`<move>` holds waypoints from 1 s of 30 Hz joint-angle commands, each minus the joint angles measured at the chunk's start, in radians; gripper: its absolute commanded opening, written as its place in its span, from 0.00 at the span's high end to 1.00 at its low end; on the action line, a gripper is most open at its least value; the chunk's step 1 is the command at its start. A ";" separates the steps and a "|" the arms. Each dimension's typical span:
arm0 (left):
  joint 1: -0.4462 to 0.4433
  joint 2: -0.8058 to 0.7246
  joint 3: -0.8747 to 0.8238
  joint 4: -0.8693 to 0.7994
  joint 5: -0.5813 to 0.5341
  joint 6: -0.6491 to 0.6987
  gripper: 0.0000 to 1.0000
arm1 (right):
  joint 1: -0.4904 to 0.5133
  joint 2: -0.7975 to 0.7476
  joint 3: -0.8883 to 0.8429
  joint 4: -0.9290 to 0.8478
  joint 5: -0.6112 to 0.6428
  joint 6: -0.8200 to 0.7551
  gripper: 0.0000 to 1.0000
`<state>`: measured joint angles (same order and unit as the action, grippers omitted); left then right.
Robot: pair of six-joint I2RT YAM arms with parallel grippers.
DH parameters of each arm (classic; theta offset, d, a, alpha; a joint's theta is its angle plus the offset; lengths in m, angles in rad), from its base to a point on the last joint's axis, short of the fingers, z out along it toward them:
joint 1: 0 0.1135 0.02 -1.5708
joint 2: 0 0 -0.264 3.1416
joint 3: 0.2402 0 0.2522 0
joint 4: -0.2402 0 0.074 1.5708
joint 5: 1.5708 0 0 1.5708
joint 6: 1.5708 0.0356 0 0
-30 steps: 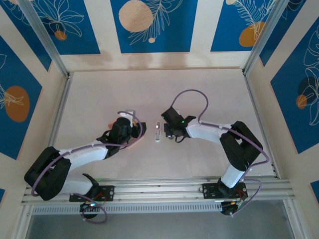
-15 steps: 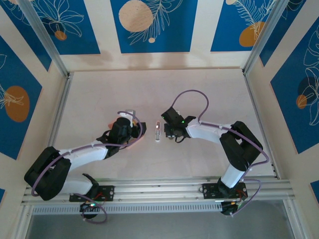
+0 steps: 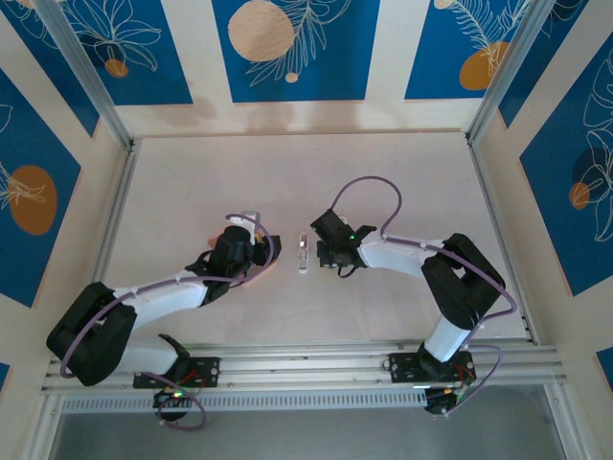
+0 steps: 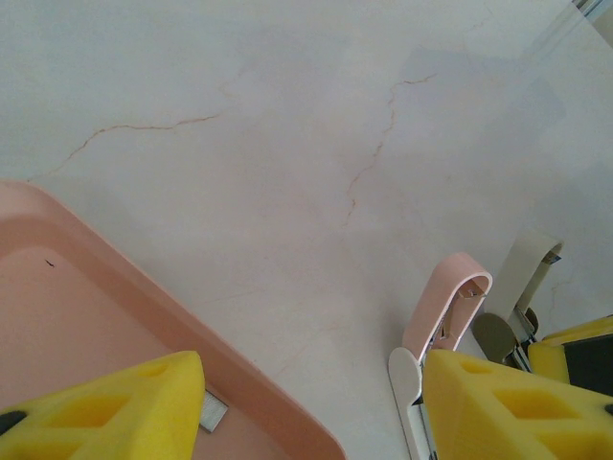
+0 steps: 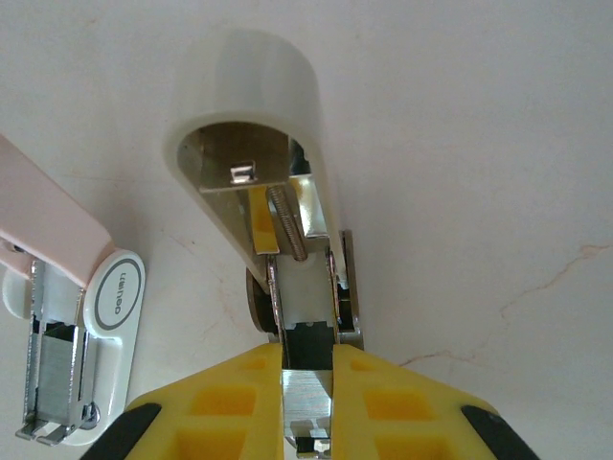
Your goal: Load the staples into the stapler
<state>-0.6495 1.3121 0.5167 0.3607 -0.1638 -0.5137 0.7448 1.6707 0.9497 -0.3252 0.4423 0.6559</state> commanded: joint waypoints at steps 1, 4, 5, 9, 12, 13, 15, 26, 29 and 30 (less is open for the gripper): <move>0.013 -0.016 -0.009 0.032 0.018 0.025 0.39 | 0.007 -0.031 -0.028 -0.020 0.016 -0.003 0.84; 0.013 -0.017 -0.009 0.034 0.021 0.024 0.39 | 0.007 -0.052 -0.014 -0.007 0.016 -0.029 0.84; 0.012 -0.016 -0.010 0.034 0.021 0.025 0.39 | 0.008 -0.060 -0.010 -0.003 0.016 -0.040 0.84; 0.013 -0.019 -0.009 0.034 0.019 0.026 0.39 | 0.006 -0.086 -0.005 0.020 0.019 -0.081 0.84; 0.014 -0.015 -0.011 0.036 0.021 0.025 0.39 | -0.005 -0.075 0.003 0.009 0.018 -0.098 0.83; 0.014 -0.014 -0.011 0.038 0.021 0.024 0.39 | -0.010 -0.065 0.010 0.004 0.018 -0.102 0.83; 0.013 -0.015 -0.012 0.038 0.021 0.024 0.38 | -0.016 -0.048 0.018 -0.003 0.013 -0.112 0.83; 0.013 -0.018 -0.012 0.034 0.015 0.030 0.39 | -0.018 -0.003 0.031 0.008 0.004 -0.139 0.83; 0.014 -0.016 -0.011 0.034 0.015 0.030 0.39 | -0.018 0.001 0.029 0.009 0.003 -0.140 0.83; 0.014 -0.017 -0.011 0.035 0.015 0.029 0.39 | -0.017 0.001 0.029 0.011 0.000 -0.140 0.83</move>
<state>-0.6491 1.3102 0.5167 0.3672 -0.1570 -0.5007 0.7307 1.6604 0.9562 -0.3138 0.4450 0.5312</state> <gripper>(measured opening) 0.615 0.167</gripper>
